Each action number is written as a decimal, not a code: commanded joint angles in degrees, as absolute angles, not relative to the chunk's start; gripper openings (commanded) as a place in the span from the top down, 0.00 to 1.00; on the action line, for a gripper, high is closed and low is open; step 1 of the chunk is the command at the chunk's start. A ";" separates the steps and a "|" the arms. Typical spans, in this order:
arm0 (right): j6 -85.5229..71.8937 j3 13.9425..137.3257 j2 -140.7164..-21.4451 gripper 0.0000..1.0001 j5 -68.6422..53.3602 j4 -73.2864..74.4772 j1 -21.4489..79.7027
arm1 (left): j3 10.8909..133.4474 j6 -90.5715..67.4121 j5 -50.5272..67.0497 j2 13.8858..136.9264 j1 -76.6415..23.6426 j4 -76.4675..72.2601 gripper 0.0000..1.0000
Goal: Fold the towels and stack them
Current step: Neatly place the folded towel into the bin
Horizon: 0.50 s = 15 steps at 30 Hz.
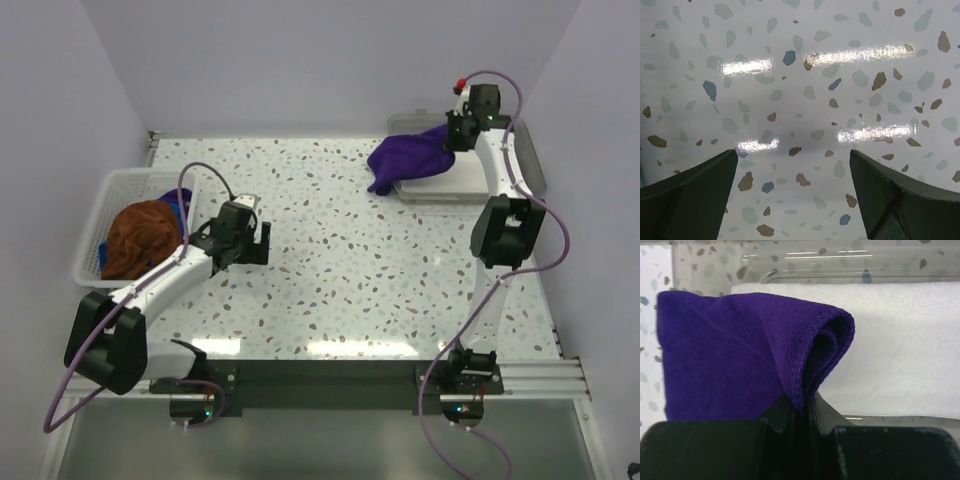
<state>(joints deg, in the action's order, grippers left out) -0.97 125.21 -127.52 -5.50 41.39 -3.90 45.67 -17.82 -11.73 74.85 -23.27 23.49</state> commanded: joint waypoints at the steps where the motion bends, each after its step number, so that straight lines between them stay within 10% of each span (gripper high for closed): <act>1: 6.06 127.79 -128.67 1.00 -3.61 39.11 -5.62 | 45.26 -16.70 -14.15 75.67 -22.85 20.92 0.00; 15: 10.37 127.97 -129.99 1.00 -1.85 35.86 -8.70 | 45.44 -16.35 -15.21 79.10 -22.76 20.74 0.00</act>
